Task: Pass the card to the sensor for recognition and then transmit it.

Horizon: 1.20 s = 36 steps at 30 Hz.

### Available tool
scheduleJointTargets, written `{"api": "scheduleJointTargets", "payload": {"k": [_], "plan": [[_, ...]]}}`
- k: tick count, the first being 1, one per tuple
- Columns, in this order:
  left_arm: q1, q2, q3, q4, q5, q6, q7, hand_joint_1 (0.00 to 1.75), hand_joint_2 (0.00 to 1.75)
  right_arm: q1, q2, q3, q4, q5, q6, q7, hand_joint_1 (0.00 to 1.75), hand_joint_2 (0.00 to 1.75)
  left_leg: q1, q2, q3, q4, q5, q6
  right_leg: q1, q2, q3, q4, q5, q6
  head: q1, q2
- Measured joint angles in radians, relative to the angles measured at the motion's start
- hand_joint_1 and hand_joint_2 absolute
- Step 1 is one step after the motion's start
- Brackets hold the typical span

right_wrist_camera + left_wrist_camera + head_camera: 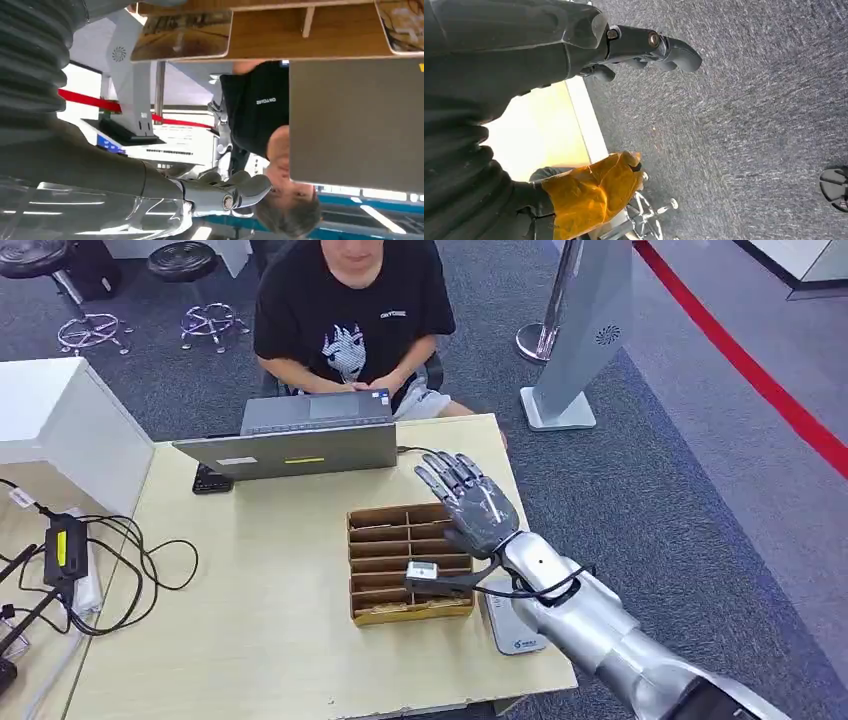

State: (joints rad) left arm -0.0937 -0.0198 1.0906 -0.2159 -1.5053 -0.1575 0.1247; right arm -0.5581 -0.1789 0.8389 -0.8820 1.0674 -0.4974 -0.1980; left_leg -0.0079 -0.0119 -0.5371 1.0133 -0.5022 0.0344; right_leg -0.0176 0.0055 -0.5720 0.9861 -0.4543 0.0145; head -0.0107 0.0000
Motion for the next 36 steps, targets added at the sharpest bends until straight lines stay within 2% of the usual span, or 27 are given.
{"api": "scheduleJointTargets", "payload": {"k": [12, 13, 14, 15, 16, 19, 36], "plan": [[0.000, 0.000, 0.000, 0.000, 0.000, 0.000, 0.000, 0.00, 1.75, -0.012, 0.009, 0.002, 0.029, -0.003, -0.004, 0.000, 0.00, 1.75, 0.000, 0.000, 0.000, 0.000, 0.000, 0.000, 0.000, 0.000, 0.000, 0.000, 0.000, 0.000, 0.000, 0.000], [0.000, 0.000, 0.000, 0.000, 0.000, 0.000, 0.000, 0.00, 1.75, -0.013, 0.010, 0.002, 0.030, -0.003, -0.004, 0.000, 0.09, 1.75, 0.000, 0.000, 0.000, 0.000, 0.000, 0.000, 0.000, 0.000, 0.000, 0.000, 0.000, 0.000, 0.000, 0.000], [0.000, 0.000, 0.000, 0.000, 0.000, 0.000, 0.000, 0.00, 1.75, -0.013, 0.010, 0.002, 0.031, -0.003, -0.004, 0.000, 0.35, 1.75, 0.000, 0.000, 0.000, 0.000, 0.000, 0.000, 0.000, 0.000, 0.000, 0.000, 0.000, 0.000, 0.000, 0.000], [0.000, 0.000, 0.000, 0.000, 0.000, 0.000, 0.000, 0.00, 1.75, -0.013, 0.010, 0.002, 0.032, -0.003, -0.003, 0.000, 1.33, 1.75, 0.000, 0.000, 0.000, 0.000, 0.000, 0.000, 0.000, 0.000, 0.000, 0.000, 0.000, 0.000, 0.000, 0.000], [0.000, 0.000, 0.000, 0.000, 0.000, 0.000, 0.000, 0.00, 1.75, -0.013, 0.011, 0.002, 0.034, -0.003, 0.000, -0.001, 1.50, 1.75, 0.000, 0.000, 0.000, 0.000, 0.000, 0.000, 0.000, 0.000, 0.000, 0.000, 0.000, 0.000, 0.000, 0.000], [0.000, 0.000, 0.000, 0.000, 0.000, 0.000, 0.000, 0.00, 1.75, -0.013, 0.011, 0.005, 0.043, -0.003, 0.014, -0.001, 1.64, 1.75, 0.000, 0.000, 0.000, 0.000, 0.000, 0.000, 0.000, 0.000, 0.000, 0.000, 0.000, 0.000, 0.000, 0.000], [0.000, 0.000, 0.000, 0.000, 0.004, 0.000, 0.000, 0.00, 1.75, -0.022, 0.011, 0.007, 0.054, -0.016, 0.015, -0.007, 1.75, 1.75, 0.000, 0.000, 0.000, 0.000, 0.000, 0.000, 0.000, 0.000, 0.000, 0.000, 0.000, 0.000, 0.000, 0.000]]}}
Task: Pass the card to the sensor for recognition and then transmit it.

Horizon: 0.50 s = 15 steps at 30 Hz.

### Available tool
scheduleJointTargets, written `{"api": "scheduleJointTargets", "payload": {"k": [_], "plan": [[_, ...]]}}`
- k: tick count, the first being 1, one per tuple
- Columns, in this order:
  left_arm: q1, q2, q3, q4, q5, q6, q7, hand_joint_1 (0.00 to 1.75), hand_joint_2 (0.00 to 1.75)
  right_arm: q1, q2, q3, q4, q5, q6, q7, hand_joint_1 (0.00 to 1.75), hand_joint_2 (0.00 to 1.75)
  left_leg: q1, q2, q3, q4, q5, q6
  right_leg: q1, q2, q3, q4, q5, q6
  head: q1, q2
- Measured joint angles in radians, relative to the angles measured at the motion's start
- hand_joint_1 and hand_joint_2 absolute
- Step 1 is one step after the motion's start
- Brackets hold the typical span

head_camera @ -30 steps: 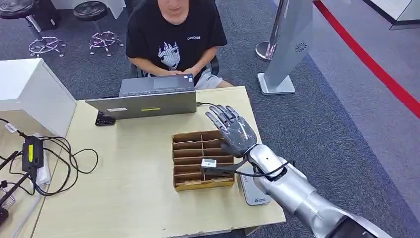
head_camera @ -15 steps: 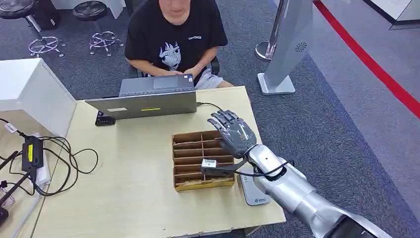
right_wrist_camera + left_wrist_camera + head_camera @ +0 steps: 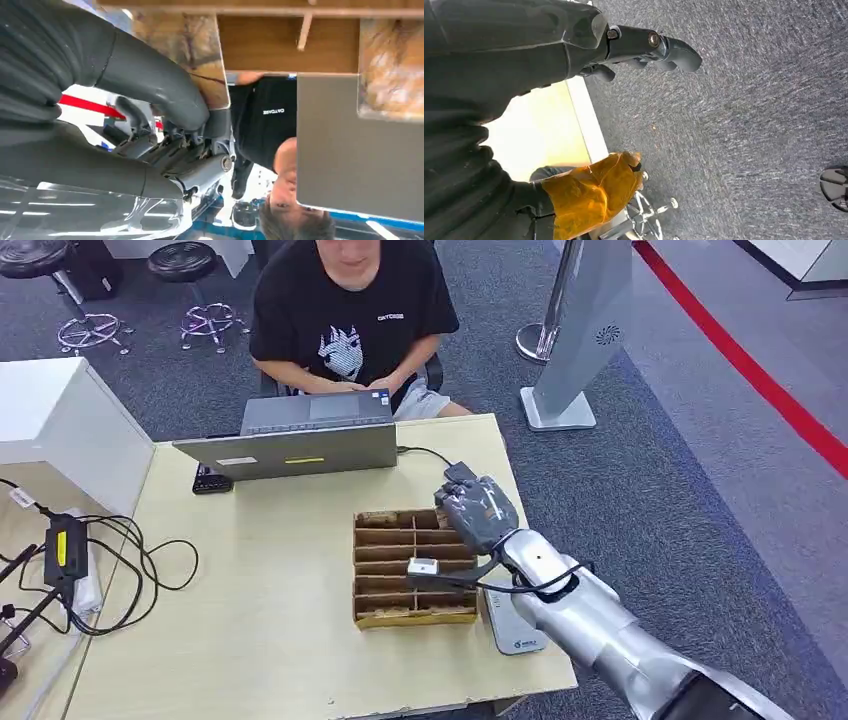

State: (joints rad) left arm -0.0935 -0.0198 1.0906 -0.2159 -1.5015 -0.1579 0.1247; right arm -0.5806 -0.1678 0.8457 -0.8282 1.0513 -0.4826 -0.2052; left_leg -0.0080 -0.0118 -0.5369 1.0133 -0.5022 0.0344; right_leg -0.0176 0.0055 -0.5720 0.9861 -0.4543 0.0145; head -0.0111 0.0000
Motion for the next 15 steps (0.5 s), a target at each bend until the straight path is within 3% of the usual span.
{"api": "scheduleJointTargets", "payload": {"k": [12, 15], "plan": [[0.000, 0.000, 0.000, 0.000, 0.000, 0.000, 0.000, 0.00, 1.75, 0.000, 0.000, -0.007, -0.015, 0.002, -0.036, -0.001, 1.73, 1.75, 0.000, 0.000, 0.000, 0.000, 0.000, 0.000, 0.000, 0.000, 0.000, 0.000, 0.000, 0.000, 0.000, 0.000], [0.000, 0.000, 0.000, 0.000, 0.000, 0.000, 0.000, 0.00, 1.75, -0.001, -0.002, -0.018, -0.042, 0.002, -0.040, 0.001, 1.64, 1.75, 0.000, 0.000, 0.000, 0.000, 0.000, 0.000, 0.000, 0.000, 0.000, 0.000, 0.000, 0.000, 0.000, 0.000]]}}
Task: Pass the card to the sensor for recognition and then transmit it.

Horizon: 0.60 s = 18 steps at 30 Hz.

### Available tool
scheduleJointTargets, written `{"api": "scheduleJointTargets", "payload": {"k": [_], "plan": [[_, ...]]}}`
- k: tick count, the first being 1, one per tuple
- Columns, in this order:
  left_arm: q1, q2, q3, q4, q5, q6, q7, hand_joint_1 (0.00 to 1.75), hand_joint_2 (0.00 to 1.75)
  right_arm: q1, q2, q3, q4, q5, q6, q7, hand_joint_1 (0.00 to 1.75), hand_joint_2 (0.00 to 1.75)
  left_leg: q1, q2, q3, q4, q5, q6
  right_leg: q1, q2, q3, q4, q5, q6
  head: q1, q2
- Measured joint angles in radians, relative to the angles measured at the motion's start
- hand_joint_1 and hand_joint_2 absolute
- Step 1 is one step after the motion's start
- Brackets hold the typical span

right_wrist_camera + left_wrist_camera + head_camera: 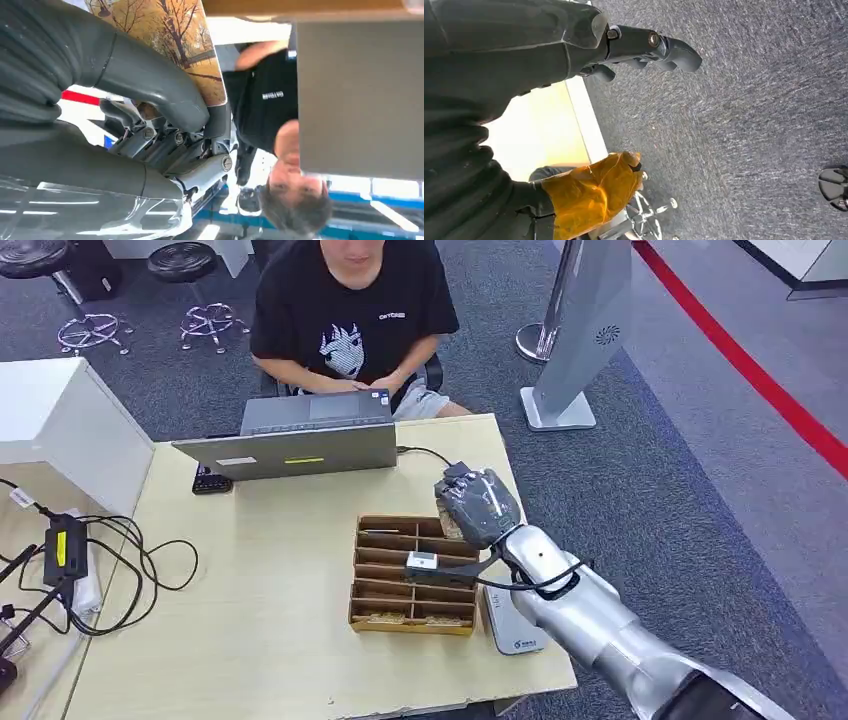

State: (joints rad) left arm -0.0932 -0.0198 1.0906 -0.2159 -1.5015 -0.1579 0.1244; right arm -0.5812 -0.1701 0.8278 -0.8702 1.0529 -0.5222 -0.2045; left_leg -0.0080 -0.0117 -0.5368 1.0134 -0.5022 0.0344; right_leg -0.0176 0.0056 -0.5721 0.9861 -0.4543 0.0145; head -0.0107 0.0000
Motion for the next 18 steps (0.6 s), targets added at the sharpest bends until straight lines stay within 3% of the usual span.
{"api": "scheduleJointTargets", "payload": {"k": [12, 18], "plan": [[0.000, 0.000, 0.000, 0.000, -0.007, 0.000, 0.000, 0.00, 1.75, -0.022, -0.015, -0.051, -0.126, -0.015, -0.026, -0.004, 1.75, 1.75, 0.000, 0.000, 0.000, 0.000, 0.000, 0.000, 0.000, 0.000, 0.000, 0.000, 0.000, 0.000, 0.000, 0.000], [-0.002, 0.000, -0.001, 0.000, -0.028, -0.004, 0.000, 0.00, 1.75, -0.101, 0.025, -0.063, -0.134, -0.104, 0.063, -0.020, 1.75, 1.75, 0.000, 0.001, -0.001, 0.000, 0.000, 0.000, 0.000, 0.001, -0.001, 0.001, 0.001, 0.000, 0.000, 0.000]]}}
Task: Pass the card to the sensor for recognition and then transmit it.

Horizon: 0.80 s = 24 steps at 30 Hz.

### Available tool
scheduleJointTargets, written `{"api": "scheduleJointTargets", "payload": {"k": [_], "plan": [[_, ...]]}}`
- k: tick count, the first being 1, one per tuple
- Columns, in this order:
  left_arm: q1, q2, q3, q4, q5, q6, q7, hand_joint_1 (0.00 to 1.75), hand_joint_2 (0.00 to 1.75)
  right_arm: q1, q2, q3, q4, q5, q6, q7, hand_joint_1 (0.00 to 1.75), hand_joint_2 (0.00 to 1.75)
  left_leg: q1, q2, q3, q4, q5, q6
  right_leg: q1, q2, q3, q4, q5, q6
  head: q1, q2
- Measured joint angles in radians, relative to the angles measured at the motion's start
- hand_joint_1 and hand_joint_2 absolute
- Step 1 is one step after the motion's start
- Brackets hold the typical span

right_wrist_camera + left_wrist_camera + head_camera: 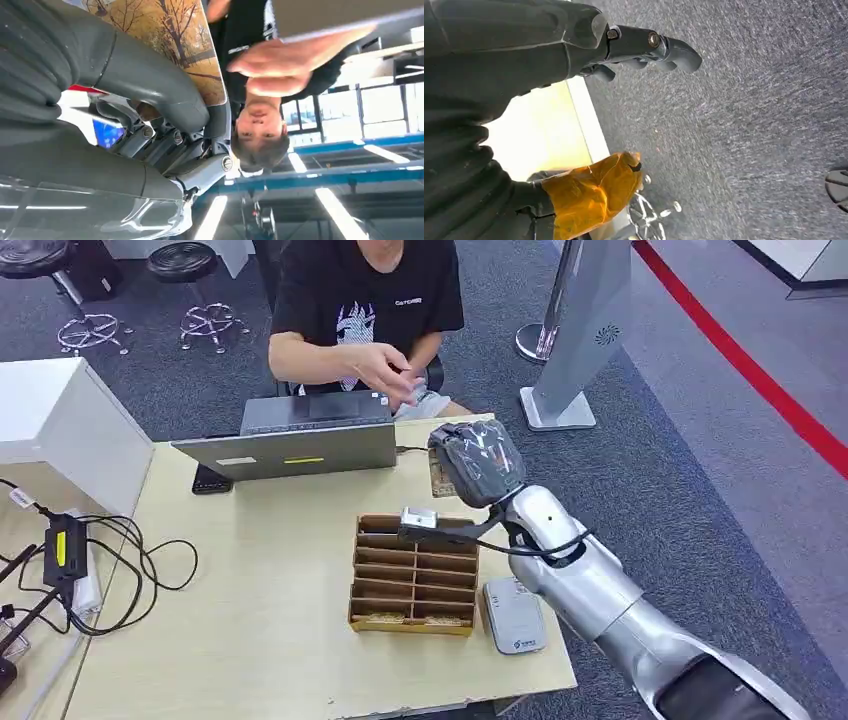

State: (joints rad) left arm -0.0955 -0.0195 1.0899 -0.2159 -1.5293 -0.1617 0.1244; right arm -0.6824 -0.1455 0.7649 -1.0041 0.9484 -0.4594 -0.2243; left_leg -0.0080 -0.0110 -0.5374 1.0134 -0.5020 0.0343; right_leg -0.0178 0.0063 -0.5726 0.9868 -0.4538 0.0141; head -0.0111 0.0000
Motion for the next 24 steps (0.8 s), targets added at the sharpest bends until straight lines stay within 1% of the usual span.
{"api": "scheduleJointTargets", "payload": {"k": [2, 5, 7, 8, 9, 12, 14, 17, 18, 19, 20, 24], "plan": [[-0.007, 0.000, -0.003, 0.000, -0.006, -0.005, 0.002, 0.00, 1.75, -0.065, 0.036, -0.002, 0.031, -0.012, 0.035, 0.023, 1.75, 1.75, 0.000, 0.001, 0.000, 0.000, 0.001, -0.001, 0.000, 0.001, 0.000, 0.000, 0.000, 0.000, 0.000, 0.000], [-0.026, -0.001, -0.019, 0.000, -0.010, -0.019, 0.022, 0.00, 1.75, -0.178, 0.109, -0.006, 0.136, -0.016, 0.078, 0.088, 1.75, 1.75, 0.000, -0.001, 0.000, 0.000, 0.002, -0.002, 0.000, 0.000, 0.000, 0.001, 0.000, -0.001, 0.000, 0.000], [-0.039, -0.001, -0.034, 0.000, -0.010, -0.028, 0.033, 0.00, 1.75, -0.250, 0.153, -0.006, 0.230, -0.015, 0.114, 0.130, 1.75, 1.75, 0.000, -0.001, 0.001, 0.000, 0.003, -0.002, 0.000, 0.000, 0.000, 0.002, 0.001, -0.001, 0.000, 0.000], [-0.045, -0.001, -0.042, 0.000, -0.010, -0.030, 0.037, 0.00, 1.75, -0.277, 0.170, -0.008, 0.265, -0.015, 0.122, 0.143, 1.75, 1.75, 0.000, -0.001, 0.000, 0.000, 0.003, -0.002, 0.000, 0.000, 0.000, 0.002, 0.001, -0.001, 0.000, 0.000], [-0.052, -0.002, -0.051, 0.000, -0.010, -0.034, 0.043, 0.00, 1.75, -0.303, 0.190, -0.011, 0.308, -0.013, 0.137, 0.170, 1.75, 1.75, 0.000, -0.001, 0.000, 0.000, 0.003, -0.002, 0.000, 0.000, 0.000, 0.002, 0.001, -0.001, 0.000, 0.000], [-0.068, -0.004, -0.075, 0.000, -0.010, -0.038, 0.053, 0.00, 1.75, -0.361, 0.234, -0.014, 0.412, 0.001, 0.150, 0.223, 1.75, 1.75, 0.000, -0.001, 0.000, 0.000, 0.003, -0.002, 0.000, 0.000, 0.000, 0.002, 0.001, -0.001, 0.000, 0.000], [-0.074, -0.007, -0.087, 0.001, -0.010, -0.039, 0.055, 0.00, 1.75, -0.383, 0.254, -0.015, 0.463, 0.009, 0.148, 0.249, 1.75, 1.75, 0.000, -0.001, 0.000, 0.000, 0.002, -0.002, 0.000, 0.000, 0.000, 0.002, 0.001, -0.001, 0.000, 0.000], [-0.080, -0.011, -0.102, 0.002, -0.010, -0.039, 0.056, 0.00, 1.75, -0.401, 0.278, -0.015, 0.523, 0.030, 0.141, 0.265, 1.75, 1.75, 0.000, -0.001, 0.000, 0.000, 0.002, -0.001, 0.000, 0.000, 0.000, 0.001, 0.001, -0.001, 0.001, 0.000], [-0.081, -0.012, -0.106, 0.002, -0.010, -0.039, 0.056, 0.00, 1.75, -0.402, 0.285, -0.015, 0.539, 0.037, 0.139, 0.264, 1.71, 1.75, 0.000, -0.001, 0.000, 0.000, 0.002, -0.001, 0.000, 0.000, 0.000, 0.001, 0.001, -0.001, 0.000, 0.000], [-0.081, -0.014, -0.110, 0.002, -0.010, -0.039, 0.056, 0.00, 1.75, -0.403, 0.289, -0.015, 0.550, 0.038, 0.136, 0.264, 1.57, 1.75, 0.000, -0.001, 0.000, 0.000, 0.002, -0.001, 0.000, 0.000, 0.000, 0.001, 0.001, -0.001, 0.000, 0.000], [-0.081, -0.014, -0.113, 0.002, -0.010, -0.039, 0.056, 0.00, 1.75, -0.403, 0.295, -0.014, 0.562, 0.041, 0.135, 0.264, 0.00, 1.75, 0.000, -0.001, 0.000, 0.000, 0.002, -0.001, 0.000, 0.000, 0.000, 0.001, 0.001, -0.001, 0.000, 0.000], [-0.081, -0.016, -0.119, 0.002, -0.010, -0.039, 0.056, 0.00, 1.75, -0.403, 0.305, -0.013, 0.585, 0.048, 0.124, 0.244, 0.00, 1.75, 0.000, 0.000, 0.000, 0.000, 0.002, -0.001, 0.000, 0.000, 0.000, 0.001, 0.001, -0.001, 0.001, 0.000]]}}
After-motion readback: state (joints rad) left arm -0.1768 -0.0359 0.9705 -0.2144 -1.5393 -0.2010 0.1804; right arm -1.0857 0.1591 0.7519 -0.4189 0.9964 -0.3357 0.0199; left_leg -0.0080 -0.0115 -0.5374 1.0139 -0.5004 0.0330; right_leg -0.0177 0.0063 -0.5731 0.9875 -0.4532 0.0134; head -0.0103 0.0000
